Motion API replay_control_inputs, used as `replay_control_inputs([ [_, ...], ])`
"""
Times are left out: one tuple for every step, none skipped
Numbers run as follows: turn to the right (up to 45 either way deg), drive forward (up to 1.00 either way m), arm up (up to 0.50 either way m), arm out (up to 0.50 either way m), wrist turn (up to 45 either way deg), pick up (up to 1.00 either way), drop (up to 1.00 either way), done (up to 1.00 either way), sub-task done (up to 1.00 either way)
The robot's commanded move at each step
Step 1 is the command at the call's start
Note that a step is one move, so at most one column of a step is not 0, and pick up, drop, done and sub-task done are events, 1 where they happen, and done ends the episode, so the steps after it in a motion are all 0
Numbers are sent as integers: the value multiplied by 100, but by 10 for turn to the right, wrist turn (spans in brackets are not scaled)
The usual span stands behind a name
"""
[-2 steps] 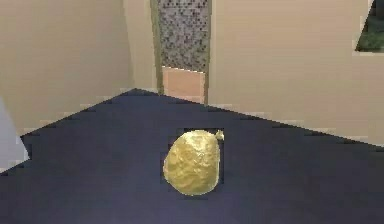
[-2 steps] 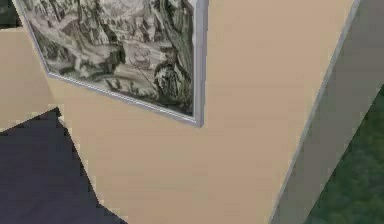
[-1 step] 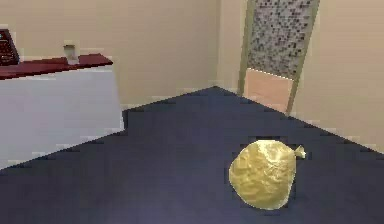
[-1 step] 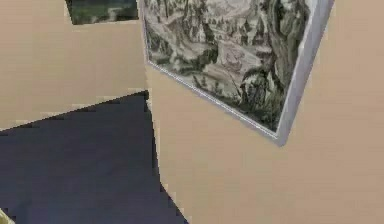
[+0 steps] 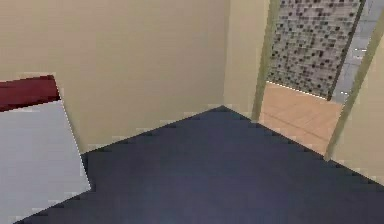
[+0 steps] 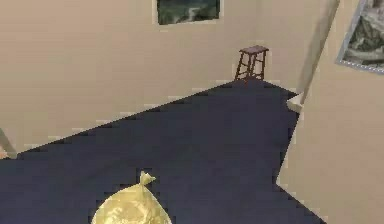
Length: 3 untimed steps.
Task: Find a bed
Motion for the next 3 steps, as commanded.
replay_control_inputs([
  [0,50,0,0,0,0,0,0,0],
  [390,0,0,0,0,0,0,0,0],
  [0,100,0,0,0,0,0,0,0],
])
